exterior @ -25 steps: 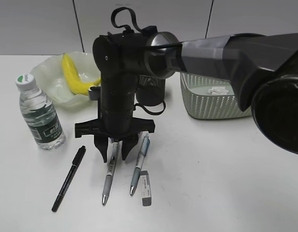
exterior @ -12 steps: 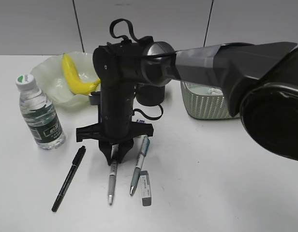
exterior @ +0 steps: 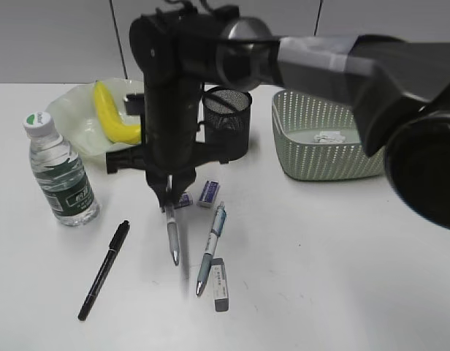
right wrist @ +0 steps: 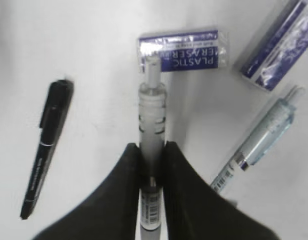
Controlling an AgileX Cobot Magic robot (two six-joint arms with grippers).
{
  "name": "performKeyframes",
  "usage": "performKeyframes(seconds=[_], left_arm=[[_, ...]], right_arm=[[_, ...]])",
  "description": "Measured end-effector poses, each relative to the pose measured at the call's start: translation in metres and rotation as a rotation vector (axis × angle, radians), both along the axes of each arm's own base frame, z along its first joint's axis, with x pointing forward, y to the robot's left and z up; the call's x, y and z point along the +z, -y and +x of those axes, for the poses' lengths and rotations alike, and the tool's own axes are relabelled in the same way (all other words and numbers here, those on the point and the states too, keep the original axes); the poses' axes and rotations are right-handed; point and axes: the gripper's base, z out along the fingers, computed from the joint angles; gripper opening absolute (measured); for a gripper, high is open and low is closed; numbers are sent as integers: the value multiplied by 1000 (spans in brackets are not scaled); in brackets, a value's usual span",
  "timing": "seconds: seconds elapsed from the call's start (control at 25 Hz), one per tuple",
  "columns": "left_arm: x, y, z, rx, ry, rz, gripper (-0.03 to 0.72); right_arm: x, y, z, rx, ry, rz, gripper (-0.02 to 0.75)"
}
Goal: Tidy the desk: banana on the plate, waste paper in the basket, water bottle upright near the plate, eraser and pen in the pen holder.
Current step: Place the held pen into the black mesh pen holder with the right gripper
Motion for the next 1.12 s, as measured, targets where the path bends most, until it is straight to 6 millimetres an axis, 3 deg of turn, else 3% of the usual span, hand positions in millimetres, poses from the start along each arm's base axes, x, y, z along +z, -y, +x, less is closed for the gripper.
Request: performKeyframes(seconds=[0.16, 0.28, 0.48, 0.68, 0.92, 1.12], left_arm=[[0, 0, 0, 0, 0, 0, 382], [0, 0, 0, 0, 0, 0, 382], [0, 0, 0, 0, 0, 0, 379], [0, 0, 0, 0, 0, 1, 379], [0, 0, 0, 1, 0, 2, 379], [0, 0, 0, 1, 0, 2, 379]], right_arm=[[59, 13, 6, 20, 184, 1, 112], [91, 29, 19, 25, 394, -43, 112], [117, 44, 55, -14, 700, 18, 112], [119, 61, 90, -51, 852, 126, 112], [89, 84, 119, -64, 894, 147, 112], [56, 83, 127, 19, 927, 120, 112]])
